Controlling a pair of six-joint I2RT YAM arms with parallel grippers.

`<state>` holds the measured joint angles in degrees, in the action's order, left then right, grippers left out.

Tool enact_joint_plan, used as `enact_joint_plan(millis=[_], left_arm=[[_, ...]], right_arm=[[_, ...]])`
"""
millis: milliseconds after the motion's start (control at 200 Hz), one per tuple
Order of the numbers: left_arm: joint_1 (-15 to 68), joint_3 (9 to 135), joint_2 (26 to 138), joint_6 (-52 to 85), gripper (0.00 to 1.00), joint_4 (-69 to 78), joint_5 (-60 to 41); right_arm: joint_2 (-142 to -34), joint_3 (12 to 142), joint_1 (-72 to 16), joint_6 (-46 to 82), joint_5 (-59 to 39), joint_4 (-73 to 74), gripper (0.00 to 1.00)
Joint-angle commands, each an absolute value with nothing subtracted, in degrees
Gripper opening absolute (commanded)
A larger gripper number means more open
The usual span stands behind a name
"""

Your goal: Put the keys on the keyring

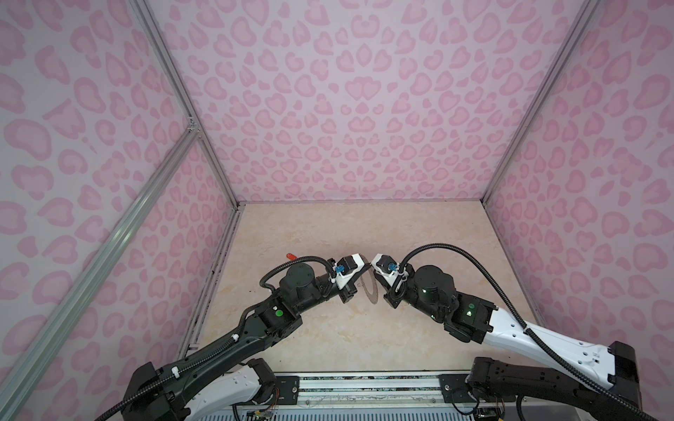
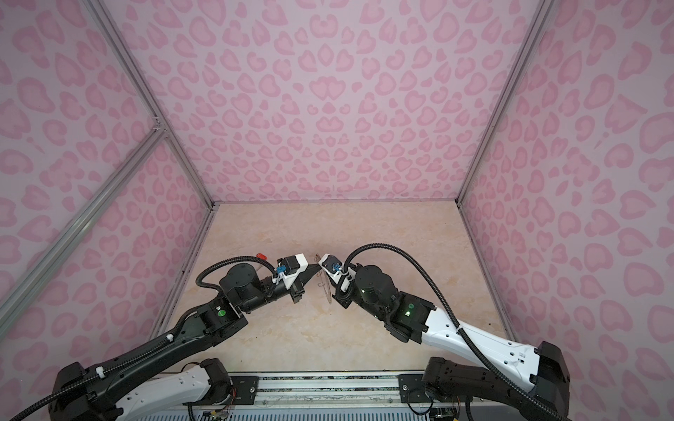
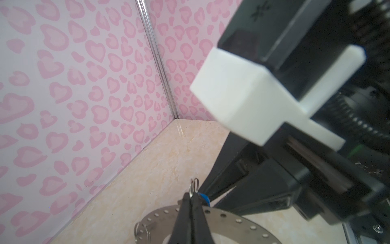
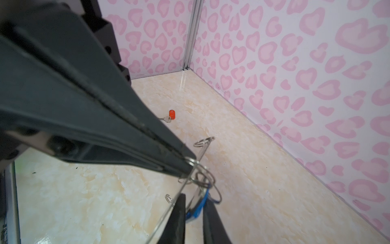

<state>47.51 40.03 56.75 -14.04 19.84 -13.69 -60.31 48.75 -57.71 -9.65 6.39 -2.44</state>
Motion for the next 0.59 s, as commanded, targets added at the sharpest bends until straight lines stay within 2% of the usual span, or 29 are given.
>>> enact_joint_plan(millis=[0,205,370,590], left_arm=[[47.49,40.69,56.42,-13.91,0.03,23.04,-13.54],[47.47,40.16,56.16,-13.04,0.03,23.55,-13.32],[47.48,40.03,55.63,-13.14,0.03,23.51,-12.67],[47.51,40.29,55.46,-12.58,0.03,23.88,-12.48]], right_arm=[[-60.64,49.00,-57.89,-9.49,7.27,-0.38,0.15],[-60.40,48.48,-58.22,-9.47,8.17,-0.51,0.10],[-59.81,47.78,-58.45,-10.48,8.95,-0.33,0.00],[-59.60,46.83,-58.69,-13.39,9.12,0.00,0.00]])
